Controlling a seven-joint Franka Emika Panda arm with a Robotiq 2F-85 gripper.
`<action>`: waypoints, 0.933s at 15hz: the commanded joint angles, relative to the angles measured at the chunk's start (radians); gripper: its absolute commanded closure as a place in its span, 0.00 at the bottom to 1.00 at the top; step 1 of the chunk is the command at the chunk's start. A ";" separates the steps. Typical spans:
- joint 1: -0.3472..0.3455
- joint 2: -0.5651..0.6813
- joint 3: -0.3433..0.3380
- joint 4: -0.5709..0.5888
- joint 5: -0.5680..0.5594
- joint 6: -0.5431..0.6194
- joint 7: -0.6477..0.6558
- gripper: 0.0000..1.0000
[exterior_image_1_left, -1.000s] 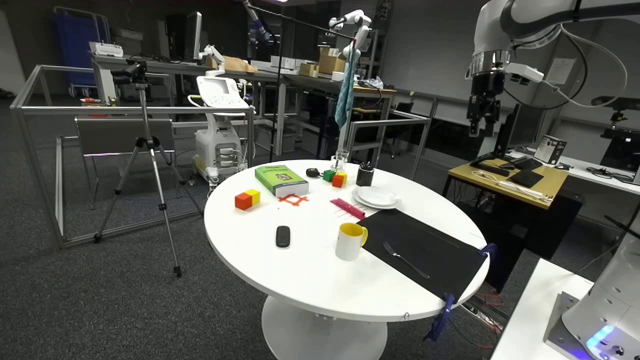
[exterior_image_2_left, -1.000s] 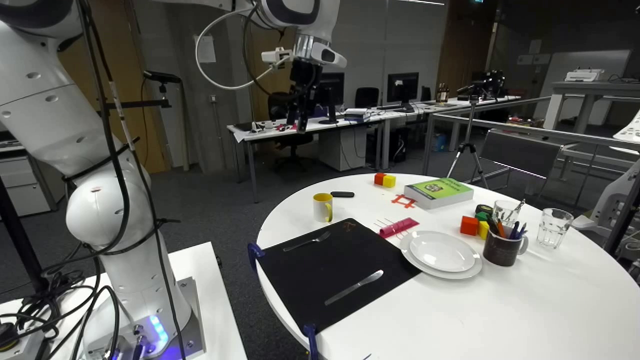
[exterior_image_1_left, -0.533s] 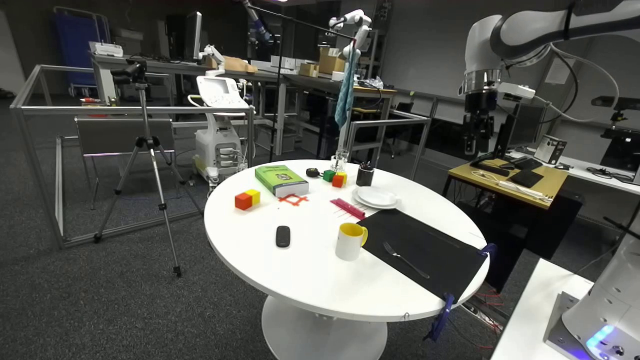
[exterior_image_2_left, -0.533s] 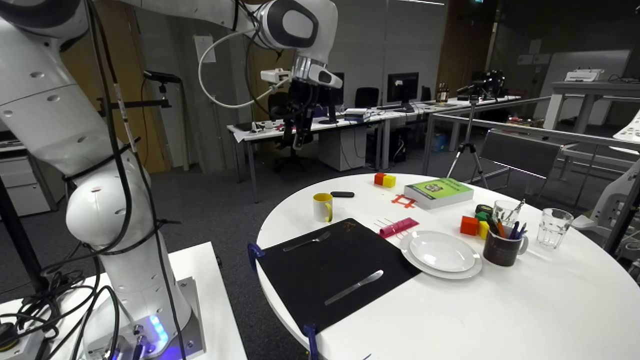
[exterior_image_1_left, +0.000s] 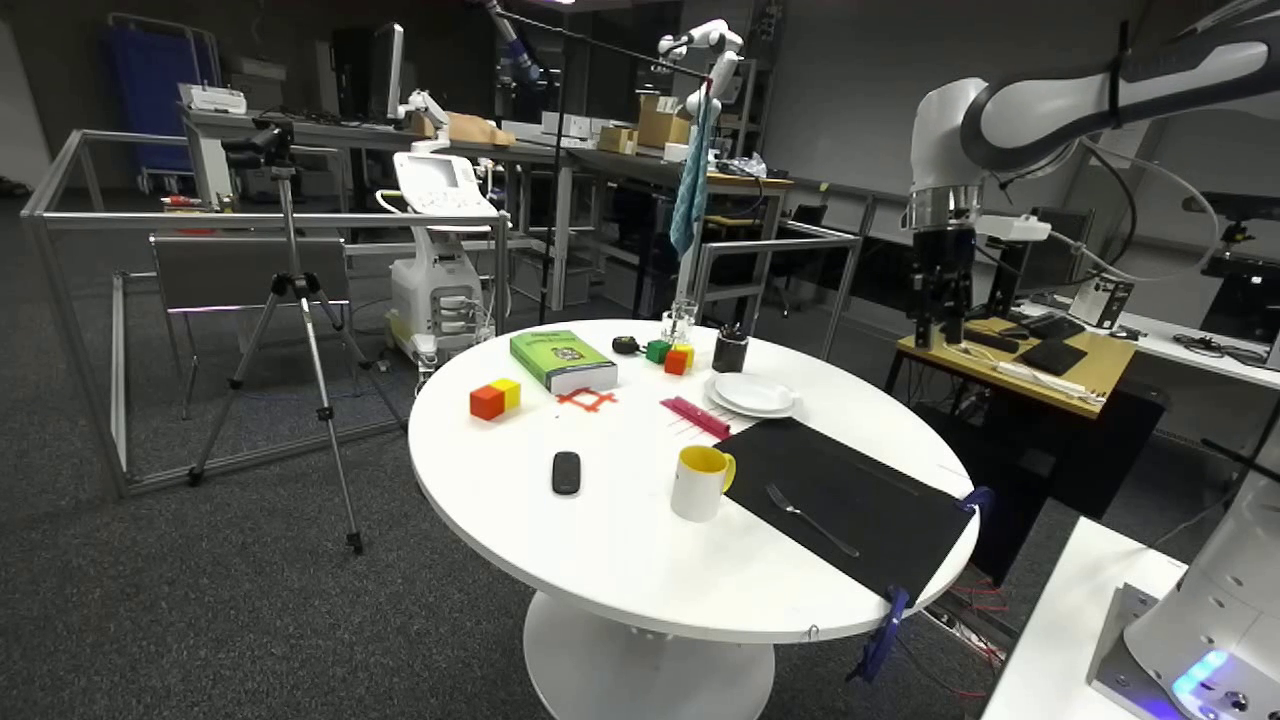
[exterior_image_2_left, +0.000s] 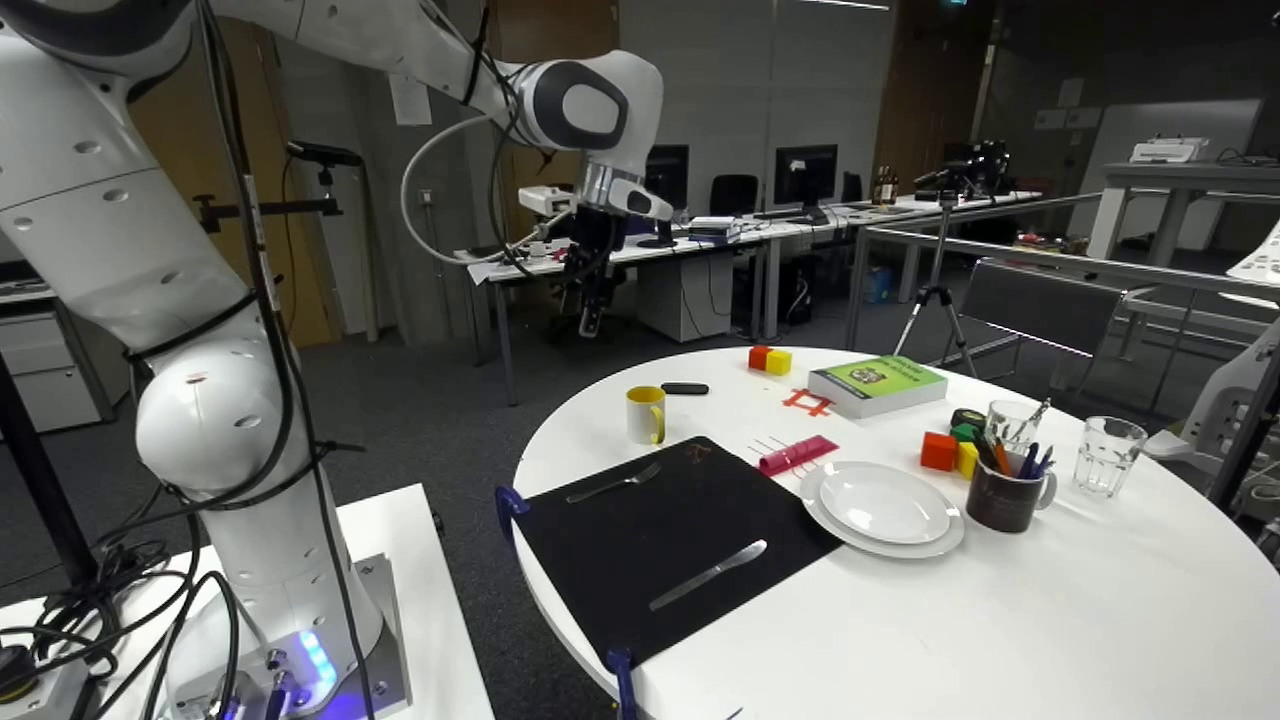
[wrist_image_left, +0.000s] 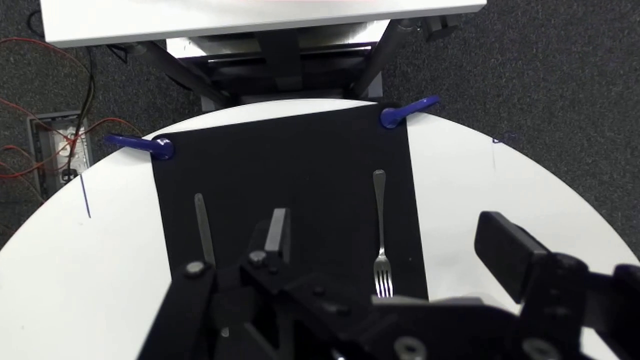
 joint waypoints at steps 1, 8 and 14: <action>0.014 -0.005 0.004 -0.061 0.011 0.069 0.038 0.00; 0.023 -0.002 0.008 -0.161 0.036 0.192 0.086 0.00; 0.039 0.008 0.028 -0.260 0.029 0.335 0.107 0.00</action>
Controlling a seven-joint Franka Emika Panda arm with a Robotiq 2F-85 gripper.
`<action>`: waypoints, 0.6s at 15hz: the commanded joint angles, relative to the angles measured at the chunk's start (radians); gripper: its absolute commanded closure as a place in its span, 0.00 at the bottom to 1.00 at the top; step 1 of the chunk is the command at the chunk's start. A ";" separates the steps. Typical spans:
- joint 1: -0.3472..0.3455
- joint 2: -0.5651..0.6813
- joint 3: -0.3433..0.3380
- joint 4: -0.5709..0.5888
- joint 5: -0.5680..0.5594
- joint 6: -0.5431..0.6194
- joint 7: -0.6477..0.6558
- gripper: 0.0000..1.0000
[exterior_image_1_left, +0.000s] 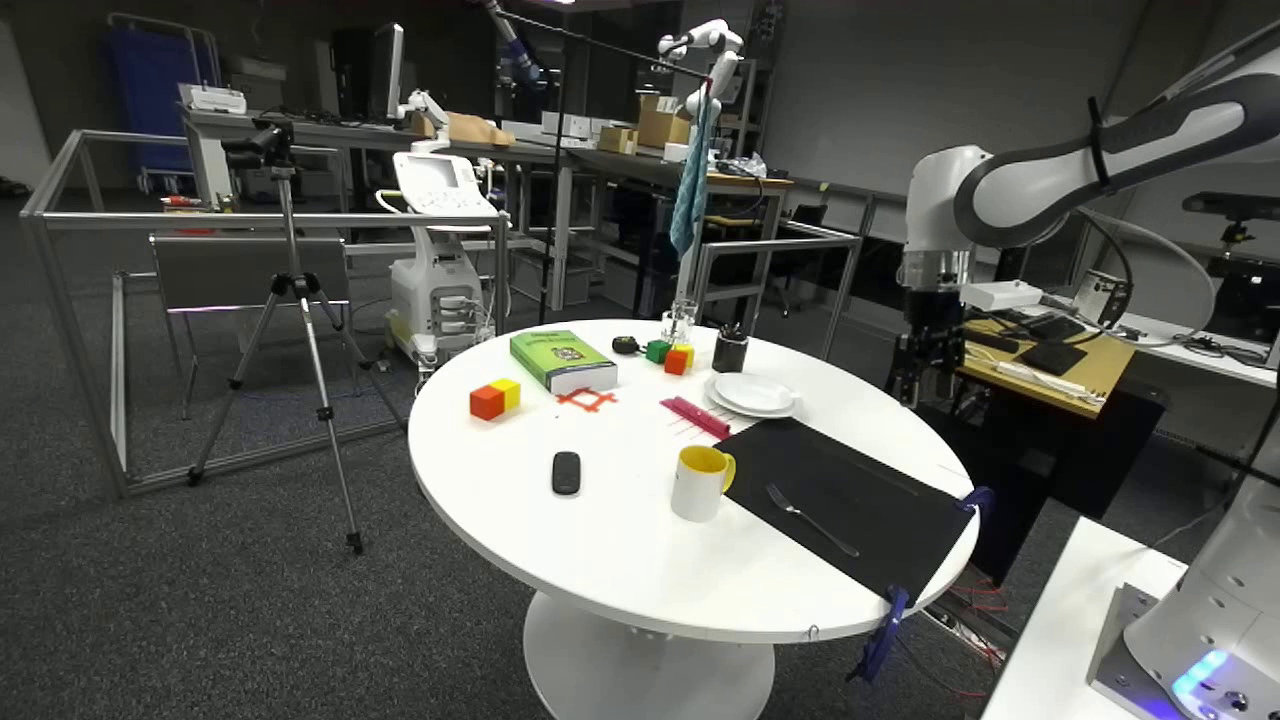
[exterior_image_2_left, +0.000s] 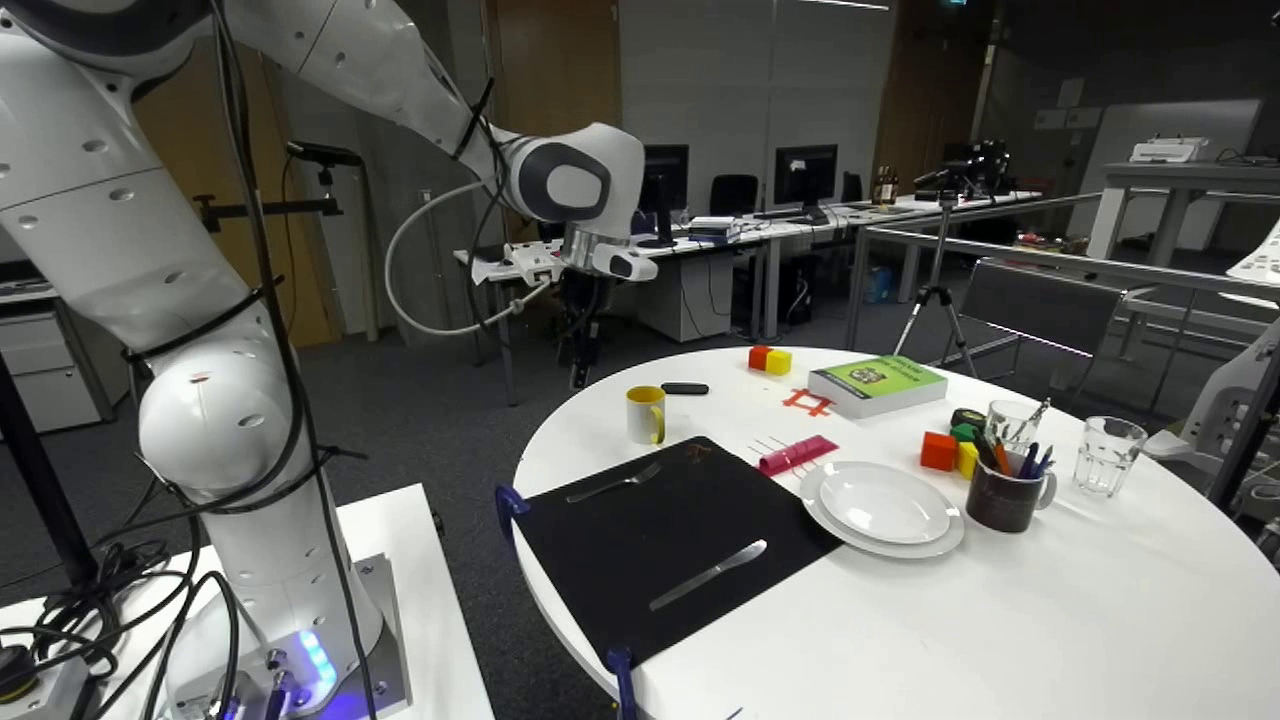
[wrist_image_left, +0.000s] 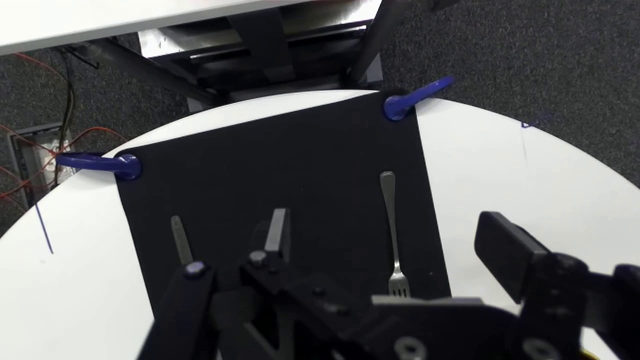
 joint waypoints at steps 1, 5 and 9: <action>0.025 -0.005 0.018 -0.077 0.000 0.104 0.021 0.00; 0.045 0.000 0.061 -0.153 -0.072 0.189 0.031 0.00; 0.055 0.008 0.104 -0.214 -0.183 0.266 0.067 0.00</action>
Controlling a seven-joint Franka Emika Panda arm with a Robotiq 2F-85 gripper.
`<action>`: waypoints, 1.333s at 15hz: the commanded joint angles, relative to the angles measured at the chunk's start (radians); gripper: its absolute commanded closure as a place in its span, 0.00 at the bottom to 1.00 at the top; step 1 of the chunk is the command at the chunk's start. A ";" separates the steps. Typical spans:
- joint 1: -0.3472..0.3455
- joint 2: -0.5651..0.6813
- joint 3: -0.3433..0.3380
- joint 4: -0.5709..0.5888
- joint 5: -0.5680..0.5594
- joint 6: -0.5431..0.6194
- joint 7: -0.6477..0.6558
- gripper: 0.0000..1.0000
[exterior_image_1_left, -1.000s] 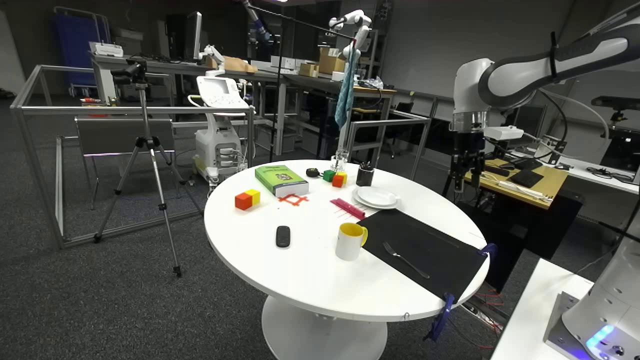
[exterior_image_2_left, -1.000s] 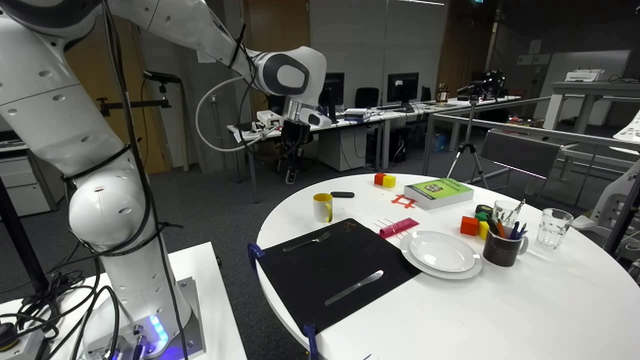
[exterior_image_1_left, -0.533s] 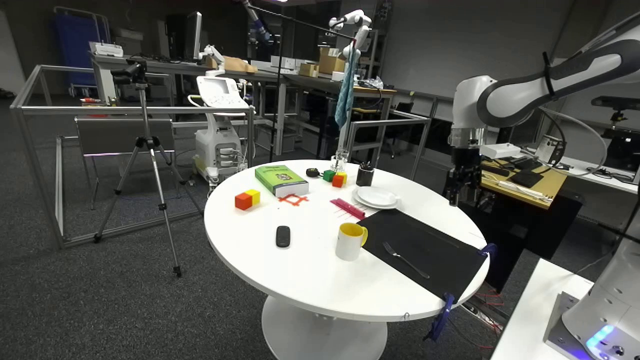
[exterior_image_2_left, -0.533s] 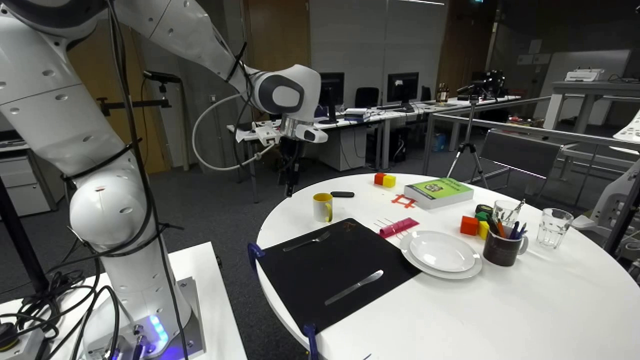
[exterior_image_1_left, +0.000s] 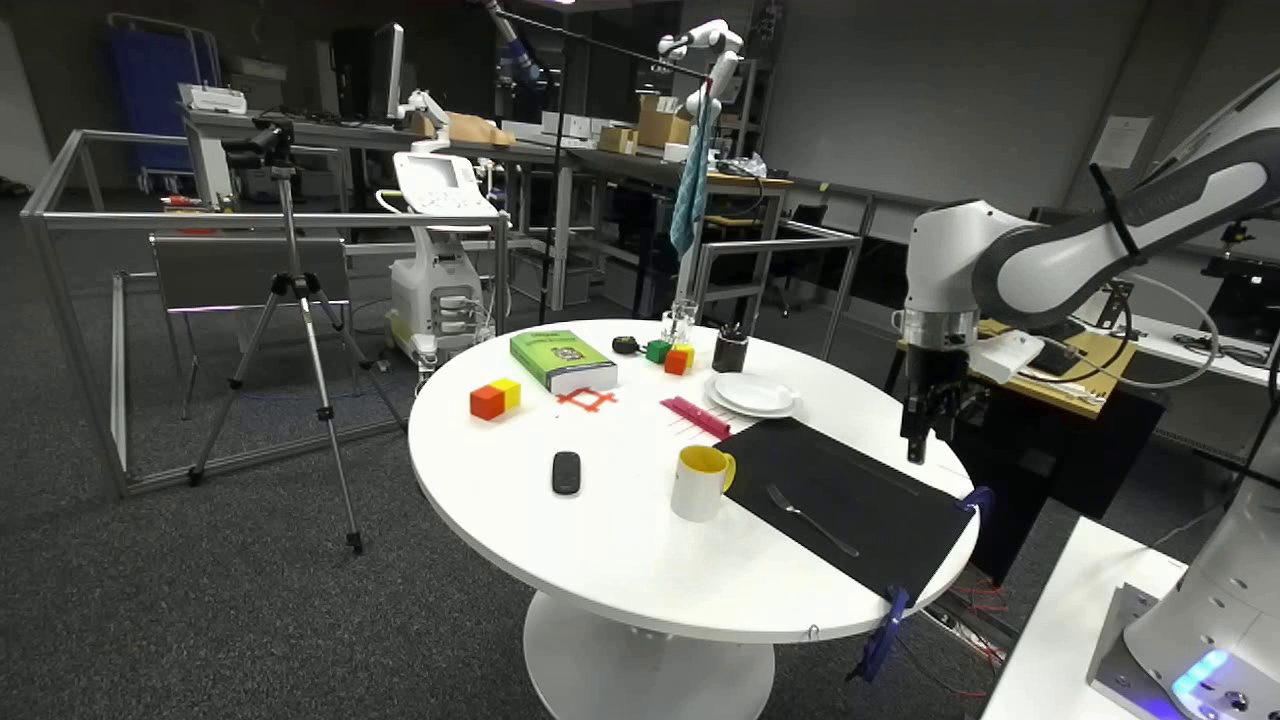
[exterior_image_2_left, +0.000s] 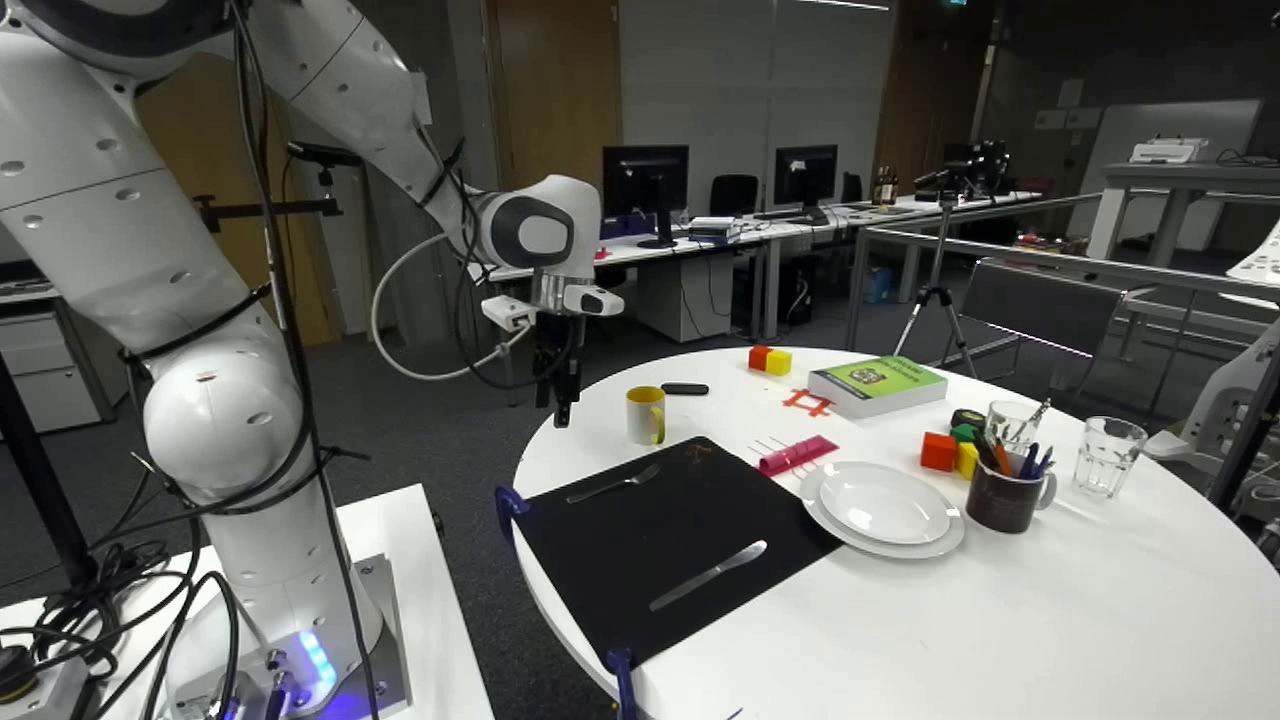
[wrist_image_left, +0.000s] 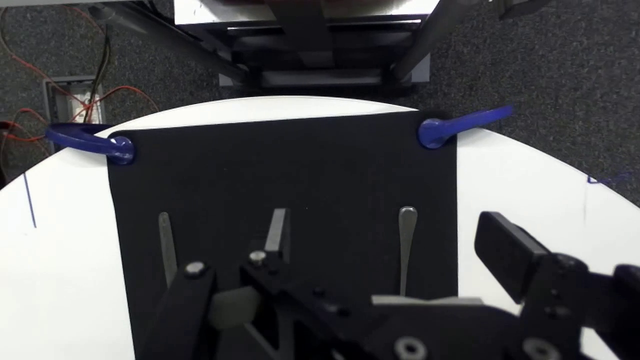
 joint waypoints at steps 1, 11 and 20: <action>0.011 0.000 0.029 -0.059 -0.104 0.087 0.061 0.00; 0.013 0.003 0.018 -0.127 -0.032 0.281 0.148 0.00; 0.009 0.003 -0.002 -0.127 0.003 0.296 0.149 0.00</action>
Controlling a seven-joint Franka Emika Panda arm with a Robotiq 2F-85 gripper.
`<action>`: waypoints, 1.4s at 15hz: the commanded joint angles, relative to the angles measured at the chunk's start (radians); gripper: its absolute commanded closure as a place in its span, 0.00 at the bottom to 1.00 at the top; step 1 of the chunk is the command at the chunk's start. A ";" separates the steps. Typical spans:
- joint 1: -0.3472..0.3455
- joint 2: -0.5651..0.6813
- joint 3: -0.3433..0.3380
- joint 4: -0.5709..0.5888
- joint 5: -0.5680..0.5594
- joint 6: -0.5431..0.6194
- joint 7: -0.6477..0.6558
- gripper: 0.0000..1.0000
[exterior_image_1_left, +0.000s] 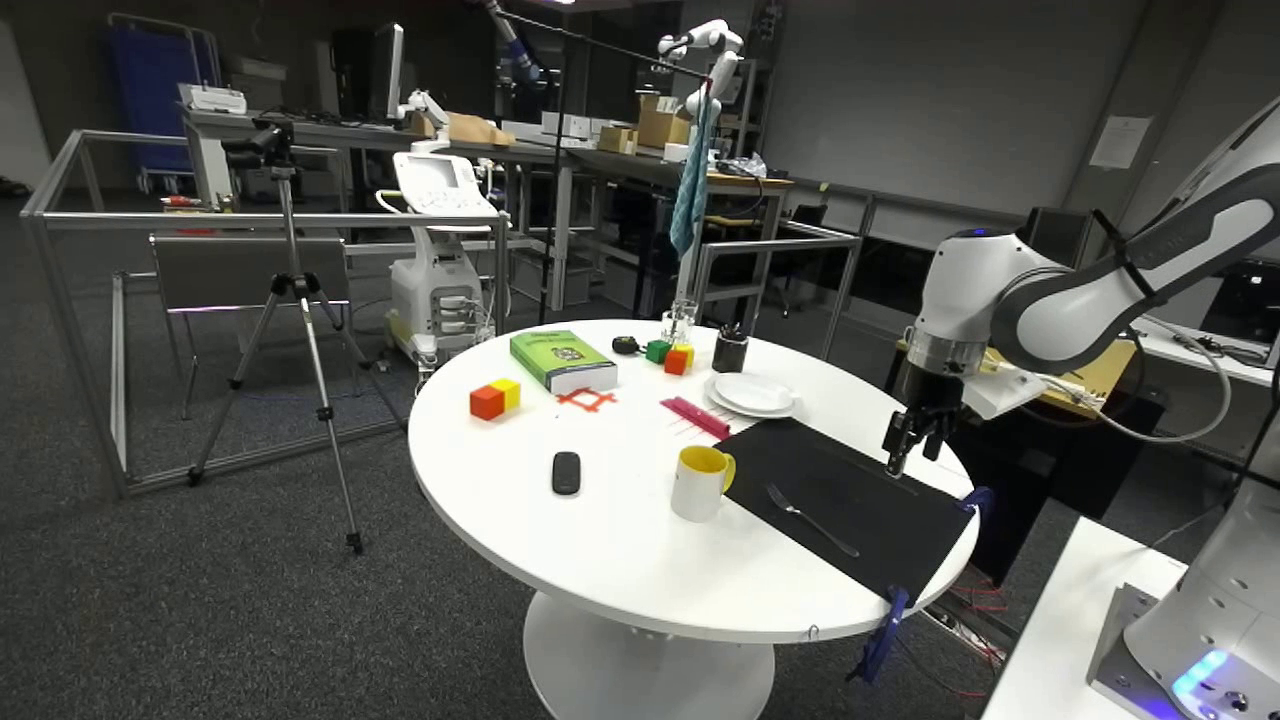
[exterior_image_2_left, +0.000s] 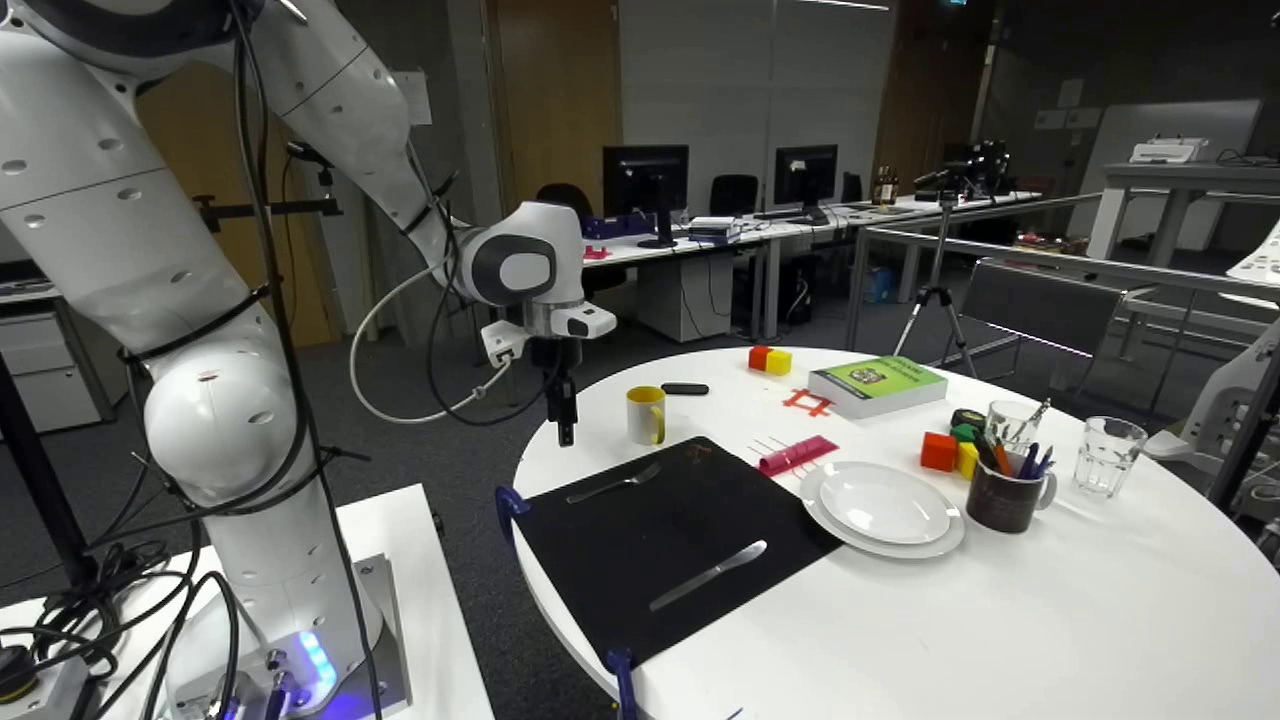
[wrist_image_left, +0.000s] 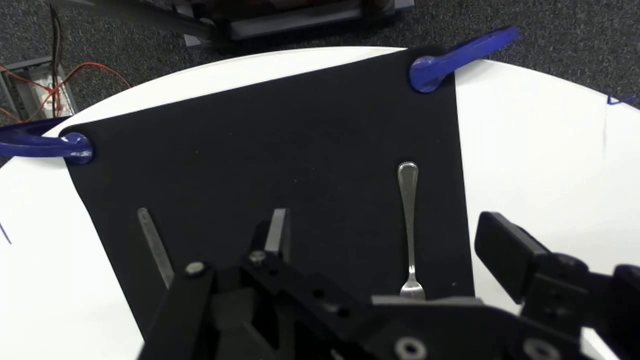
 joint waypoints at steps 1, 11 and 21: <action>0.001 -0.001 -0.001 0.000 0.000 -0.002 -0.001 0.00; -0.125 0.136 0.072 -0.027 -0.362 0.330 0.454 0.00; -0.139 0.358 0.045 0.083 -0.462 0.411 0.484 0.00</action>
